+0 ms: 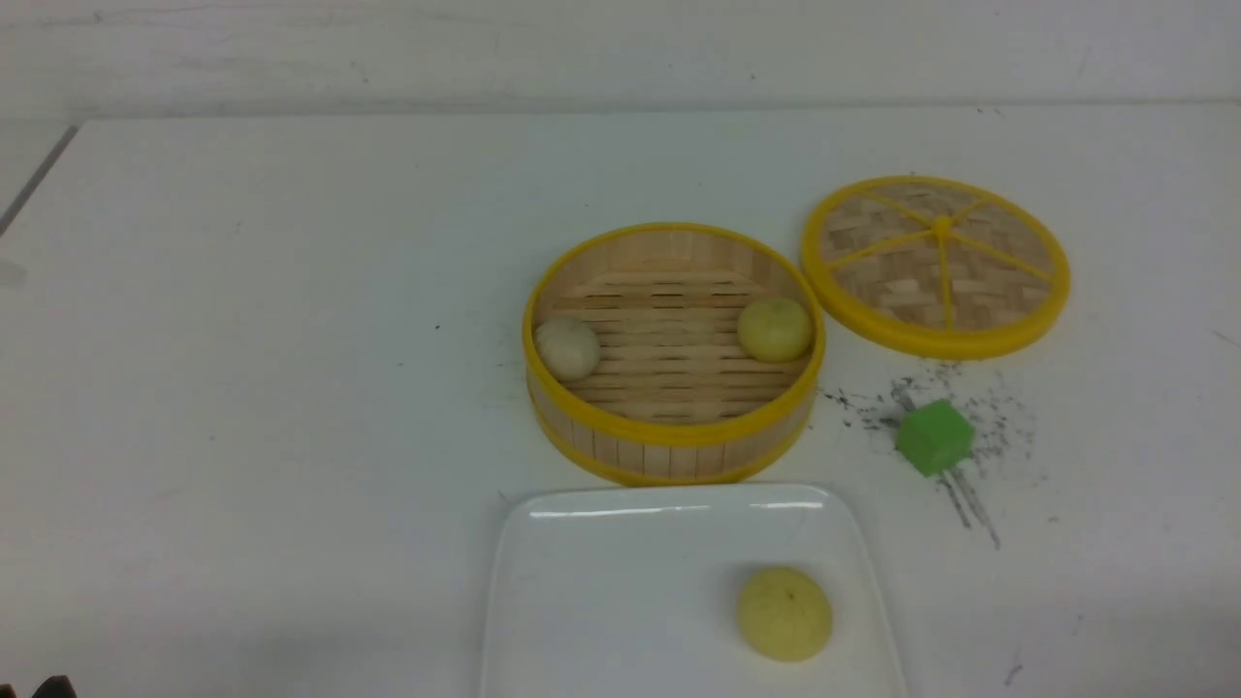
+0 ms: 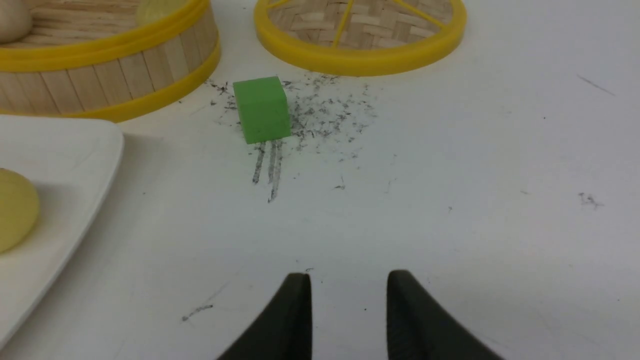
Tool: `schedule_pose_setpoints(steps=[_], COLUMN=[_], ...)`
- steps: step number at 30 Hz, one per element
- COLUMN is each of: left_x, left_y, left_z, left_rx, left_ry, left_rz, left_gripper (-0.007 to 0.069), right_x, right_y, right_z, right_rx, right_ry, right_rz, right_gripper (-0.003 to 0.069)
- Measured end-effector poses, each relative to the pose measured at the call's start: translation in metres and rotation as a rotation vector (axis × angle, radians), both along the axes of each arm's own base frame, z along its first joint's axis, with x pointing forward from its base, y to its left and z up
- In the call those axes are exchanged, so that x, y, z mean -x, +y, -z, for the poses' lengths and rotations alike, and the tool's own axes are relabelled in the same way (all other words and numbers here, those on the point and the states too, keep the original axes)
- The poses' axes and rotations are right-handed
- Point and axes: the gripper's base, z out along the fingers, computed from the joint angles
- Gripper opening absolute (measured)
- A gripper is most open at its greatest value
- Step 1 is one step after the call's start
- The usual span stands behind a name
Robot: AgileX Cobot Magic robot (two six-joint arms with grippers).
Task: Put the steamed buns into the plate on the white tablecloth.
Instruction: 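Reach toward a bun in the bamboo steamer with the right gripper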
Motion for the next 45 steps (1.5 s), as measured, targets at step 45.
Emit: schedule_pose_setpoints(steps=[45], left_x=[-0.097], left_y=[-0.047], left_z=[-0.131], left_rx=[0.423], left_ry=[0.701], left_rz=[0.319], left_gripper=[0.0006], right_x=[-0.199], right_y=[0.09], right_z=[-0.138], right_rx=[-0.248], right_ry=[0.618], right_rz=[-0.445], right_gripper=[0.0222])
